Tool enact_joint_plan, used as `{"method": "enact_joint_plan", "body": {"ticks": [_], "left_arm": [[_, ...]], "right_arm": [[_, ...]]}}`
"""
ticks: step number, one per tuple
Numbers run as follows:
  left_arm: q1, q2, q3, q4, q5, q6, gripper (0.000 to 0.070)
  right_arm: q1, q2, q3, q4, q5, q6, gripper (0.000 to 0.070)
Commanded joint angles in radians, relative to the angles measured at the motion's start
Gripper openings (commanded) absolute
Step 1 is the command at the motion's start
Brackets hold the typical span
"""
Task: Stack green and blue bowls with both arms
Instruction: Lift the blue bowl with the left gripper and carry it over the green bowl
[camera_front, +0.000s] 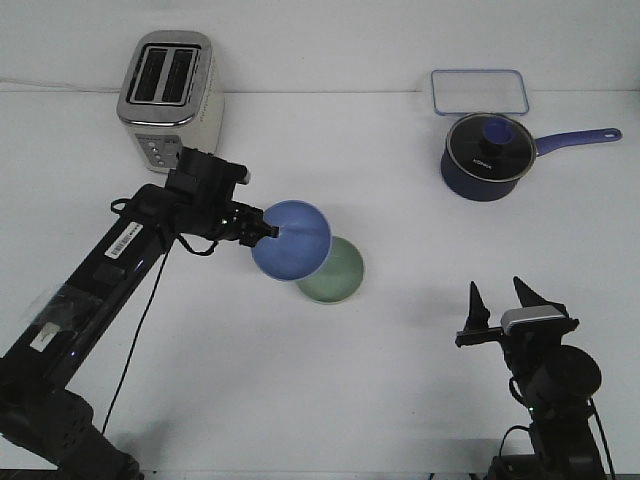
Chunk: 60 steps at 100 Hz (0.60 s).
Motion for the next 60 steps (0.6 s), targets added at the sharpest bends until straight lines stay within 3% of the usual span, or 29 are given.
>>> {"method": "enact_joint_plan", "body": {"ticks": [1, 35, 60], "left_arm": [[-0.019, 0.032, 0.017, 0.011, 0.002, -0.029, 0.0010], [-0.088, 0.094, 0.017, 0.043, -0.014, -0.073, 0.0010], [-0.142, 0.104, 0.017, 0.056, -0.091, -0.088, 0.0010]], "right_arm": [[0.001, 0.004, 0.006, 0.010, 0.004, 0.009, 0.0491], [0.001, 0.004, 0.006, 0.010, 0.004, 0.010, 0.0491], [0.001, 0.004, 0.006, 0.010, 0.004, 0.010, 0.0491]]}}
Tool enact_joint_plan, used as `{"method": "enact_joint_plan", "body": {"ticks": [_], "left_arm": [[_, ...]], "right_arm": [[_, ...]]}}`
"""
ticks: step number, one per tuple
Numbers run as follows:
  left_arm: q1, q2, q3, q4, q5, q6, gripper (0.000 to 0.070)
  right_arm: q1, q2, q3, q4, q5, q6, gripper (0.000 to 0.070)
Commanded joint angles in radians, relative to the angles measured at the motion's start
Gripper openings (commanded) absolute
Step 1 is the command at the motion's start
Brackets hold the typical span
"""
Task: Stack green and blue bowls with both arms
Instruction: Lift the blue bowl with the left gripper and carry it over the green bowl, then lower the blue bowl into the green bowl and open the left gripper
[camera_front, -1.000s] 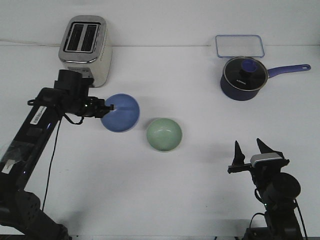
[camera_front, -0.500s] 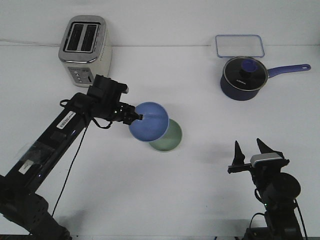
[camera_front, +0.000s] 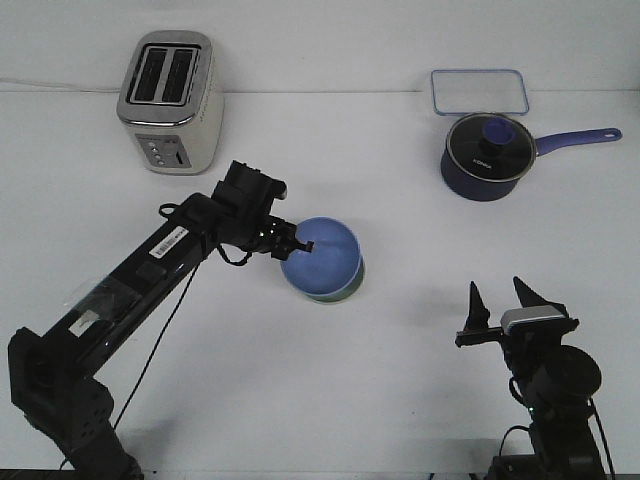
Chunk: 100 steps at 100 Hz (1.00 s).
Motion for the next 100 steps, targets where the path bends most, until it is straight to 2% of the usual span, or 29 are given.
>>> {"method": "enact_joint_plan", "body": {"ticks": [1, 77, 94, 100], "left_arm": [[-0.011, 0.021, 0.017, 0.006, -0.008, -0.012, 0.0010], [-0.050, 0.087, 0.017, 0.006, -0.012, -0.014, 0.0018], [-0.049, 0.087, 0.017, 0.006, -0.051, -0.015, 0.0141], [-0.049, 0.087, 0.017, 0.007, -0.058, -0.015, 0.0149]], "right_arm": [[0.001, 0.004, 0.006, 0.010, 0.004, 0.010, 0.0491], [0.001, 0.004, 0.006, 0.009, 0.003, 0.010, 0.0492], [0.001, 0.004, 0.006, 0.009, 0.003, 0.010, 0.0491], [0.001, 0.004, 0.006, 0.009, 0.003, 0.010, 0.0492]]}}
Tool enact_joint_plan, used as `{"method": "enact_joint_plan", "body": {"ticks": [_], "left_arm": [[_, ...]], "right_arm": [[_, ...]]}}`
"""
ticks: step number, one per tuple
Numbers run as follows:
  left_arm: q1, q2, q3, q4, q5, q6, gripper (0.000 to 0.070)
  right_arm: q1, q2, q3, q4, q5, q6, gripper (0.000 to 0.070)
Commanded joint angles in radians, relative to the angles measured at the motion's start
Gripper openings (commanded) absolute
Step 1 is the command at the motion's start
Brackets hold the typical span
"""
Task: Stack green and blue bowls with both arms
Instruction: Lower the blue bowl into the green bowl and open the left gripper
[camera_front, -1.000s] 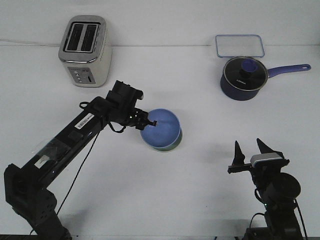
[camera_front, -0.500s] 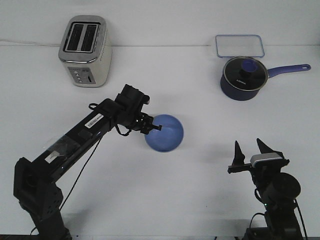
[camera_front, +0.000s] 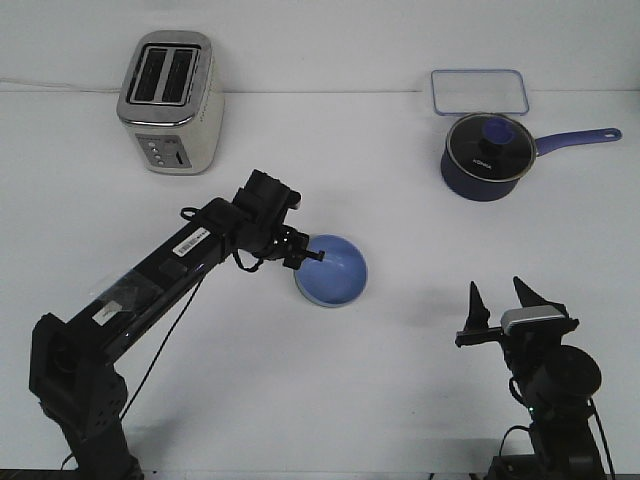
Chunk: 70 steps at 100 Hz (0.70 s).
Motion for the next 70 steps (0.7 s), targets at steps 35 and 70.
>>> {"method": "enact_joint_plan", "body": {"ticks": [35, 70], "left_arm": [[0.006, 0.024, 0.039, -0.002, -0.003, 0.002, 0.0390], [0.067, -0.055, 0.088, -0.058, -0.011, 0.051, 0.0382]], "right_arm": [[0.001, 0.004, 0.006, 0.009, 0.003, 0.010, 0.0491], [0.001, 0.004, 0.006, 0.009, 0.004, 0.010, 0.0492]]}}
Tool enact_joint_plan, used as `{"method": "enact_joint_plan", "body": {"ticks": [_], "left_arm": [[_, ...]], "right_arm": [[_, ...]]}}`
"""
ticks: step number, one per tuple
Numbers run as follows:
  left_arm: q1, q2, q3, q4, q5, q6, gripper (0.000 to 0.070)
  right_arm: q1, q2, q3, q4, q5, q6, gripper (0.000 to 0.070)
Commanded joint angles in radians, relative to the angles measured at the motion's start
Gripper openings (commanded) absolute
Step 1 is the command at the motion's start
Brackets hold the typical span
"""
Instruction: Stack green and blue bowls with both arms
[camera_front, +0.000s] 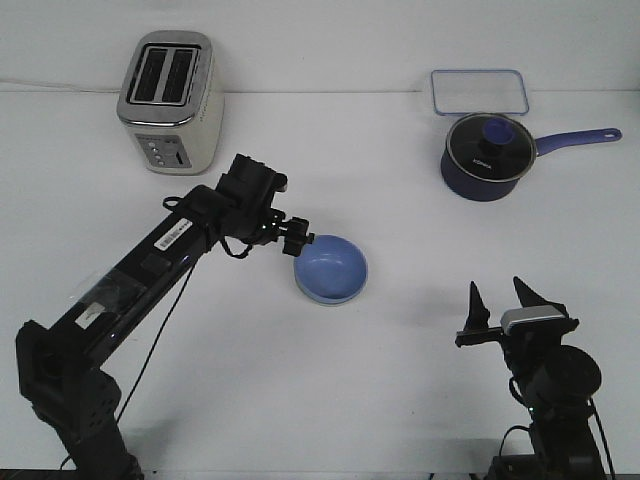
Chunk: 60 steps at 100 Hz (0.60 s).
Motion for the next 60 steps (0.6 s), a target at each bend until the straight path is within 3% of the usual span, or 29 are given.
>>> {"method": "enact_joint_plan", "body": {"ticks": [1, 31, 60], "left_arm": [[0.009, -0.025, 0.017, -0.001, -0.007, 0.034, 0.0382], [0.116, -0.184, -0.003, -0.057, -0.143, 0.053, 0.0381], [0.262, -0.456, -0.206, 0.022, -0.153, 0.056, 0.0381]], "right_arm": [[0.001, 0.004, 0.006, 0.010, 0.004, 0.010, 0.0491], [0.001, 0.004, 0.006, 0.010, 0.004, 0.010, 0.0491], [0.001, 0.004, 0.006, 0.010, 0.004, 0.010, 0.0491]]}}
